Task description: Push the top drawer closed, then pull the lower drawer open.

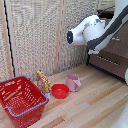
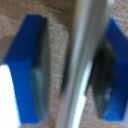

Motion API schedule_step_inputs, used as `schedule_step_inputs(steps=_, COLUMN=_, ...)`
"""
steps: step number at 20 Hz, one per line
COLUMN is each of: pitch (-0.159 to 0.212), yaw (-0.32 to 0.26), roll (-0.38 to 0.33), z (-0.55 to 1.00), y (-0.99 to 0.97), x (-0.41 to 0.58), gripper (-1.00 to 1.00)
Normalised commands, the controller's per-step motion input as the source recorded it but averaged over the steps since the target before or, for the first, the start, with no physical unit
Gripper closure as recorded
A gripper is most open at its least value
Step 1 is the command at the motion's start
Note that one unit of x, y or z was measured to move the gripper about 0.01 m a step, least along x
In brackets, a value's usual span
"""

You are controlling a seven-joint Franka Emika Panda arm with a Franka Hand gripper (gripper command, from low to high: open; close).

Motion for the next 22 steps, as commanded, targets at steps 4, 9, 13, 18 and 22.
schedule_step_inputs(steps=4, pitch=0.037, yaw=0.016, roll=0.042, z=0.45, y=-0.82, x=0.094, gripper=1.0)
schedule_step_inputs(steps=9, pitch=0.044, yaw=0.009, roll=0.073, z=0.37, y=-0.93, x=0.081, gripper=1.0)
schedule_step_inputs(steps=13, pitch=0.034, yaw=0.007, roll=0.051, z=0.23, y=-0.92, x=0.067, gripper=1.0)
schedule_step_inputs(steps=18, pitch=0.03, yaw=0.015, roll=0.034, z=0.11, y=-0.87, x=0.063, gripper=1.0)
schedule_step_inputs(steps=22, pitch=0.001, yaw=0.008, roll=0.0, z=0.1, y=-0.36, x=0.0, gripper=-1.0)
